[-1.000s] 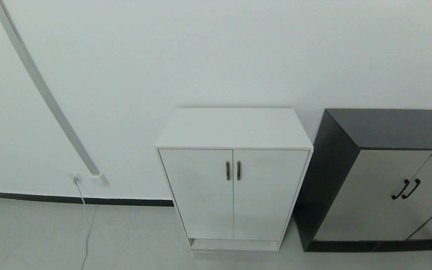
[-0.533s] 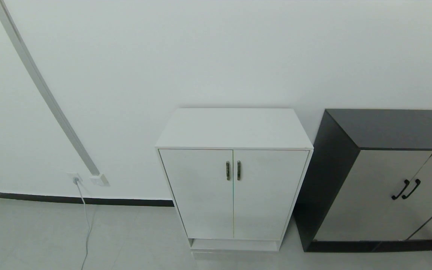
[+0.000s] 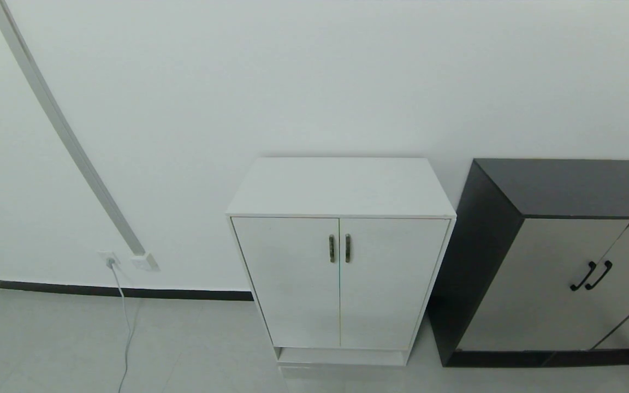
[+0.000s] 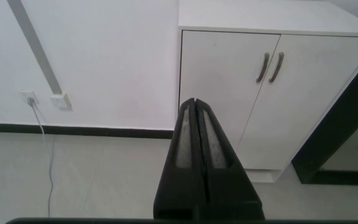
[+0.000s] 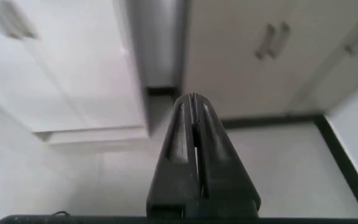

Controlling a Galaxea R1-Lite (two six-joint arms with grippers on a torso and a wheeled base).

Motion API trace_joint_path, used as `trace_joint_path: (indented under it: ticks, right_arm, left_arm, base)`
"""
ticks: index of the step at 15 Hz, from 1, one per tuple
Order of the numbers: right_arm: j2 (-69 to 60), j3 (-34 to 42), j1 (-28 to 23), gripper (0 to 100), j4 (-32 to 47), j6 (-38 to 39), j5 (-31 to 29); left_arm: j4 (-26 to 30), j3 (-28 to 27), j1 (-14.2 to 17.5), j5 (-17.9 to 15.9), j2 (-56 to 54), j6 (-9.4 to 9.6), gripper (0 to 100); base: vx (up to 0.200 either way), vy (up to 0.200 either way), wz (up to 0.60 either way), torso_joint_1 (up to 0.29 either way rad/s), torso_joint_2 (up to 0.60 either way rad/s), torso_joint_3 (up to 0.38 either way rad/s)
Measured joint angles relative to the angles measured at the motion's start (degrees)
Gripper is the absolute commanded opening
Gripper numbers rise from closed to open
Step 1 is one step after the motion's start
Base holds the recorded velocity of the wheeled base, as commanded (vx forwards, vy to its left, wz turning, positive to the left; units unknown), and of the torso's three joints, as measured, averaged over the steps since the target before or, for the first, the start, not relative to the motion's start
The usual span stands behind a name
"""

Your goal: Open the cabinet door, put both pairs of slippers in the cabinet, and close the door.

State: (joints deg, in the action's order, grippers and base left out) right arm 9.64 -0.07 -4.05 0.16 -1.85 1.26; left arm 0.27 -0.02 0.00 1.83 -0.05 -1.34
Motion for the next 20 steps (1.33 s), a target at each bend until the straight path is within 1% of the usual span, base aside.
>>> trace_joint_path:
  ticks: [1,4,6,7,8,9,20]
  right_arm:
    - [-1.5,0.0,1.8,0,0.0,0.6,0.0]
    - [-6.0,0.1,3.3,0,0.0,0.9,-0.1]
    - [-8.2,0.1,3.6,0,-0.1,1.9,-1.4]
    - [-8.7,0.1,3.7,0,-0.2,3.6,-1.9]
    - [-9.1,0.1,3.7,0,-0.3,5.9,-3.1]
    - [-9.4,0.1,3.7,0,-0.5,6.6,-5.3]
    - [-9.7,0.1,3.7,0,-0.6,6.6,-5.4]
  left_arm:
    - [0.0,0.0,0.0,0.0,0.0,-0.02,0]
    - [0.0,0.0,0.0,0.0,0.0,-0.02,0]
    - [0.0,0.0,0.0,0.0,0.0,-0.02,0]
    - [0.0,0.0,0.0,0.0,0.0,-0.02,0]
    - [0.0,0.0,0.0,0.0,0.0,-0.02,0]
    - [0.0,0.0,0.0,0.0,0.0,-0.05,0]
    - [0.0,0.0,0.1,0.0,0.0,0.3,0]
  base:
    - [0.0,0.0,0.0,0.0,0.0,0.0]
    - [0.0,0.0,0.0,0.0,0.0,0.0]
    - [0.0,0.0,0.0,0.0,0.0,0.0]
    - [0.0,0.0,0.0,0.0,0.0,0.0]
    - [0.0,0.0,0.0,0.0,0.0,0.0]
    - [0.0,0.0,0.0,0.0,0.0,0.0]
    - [0.0,0.0,0.0,0.0,0.0,0.0]
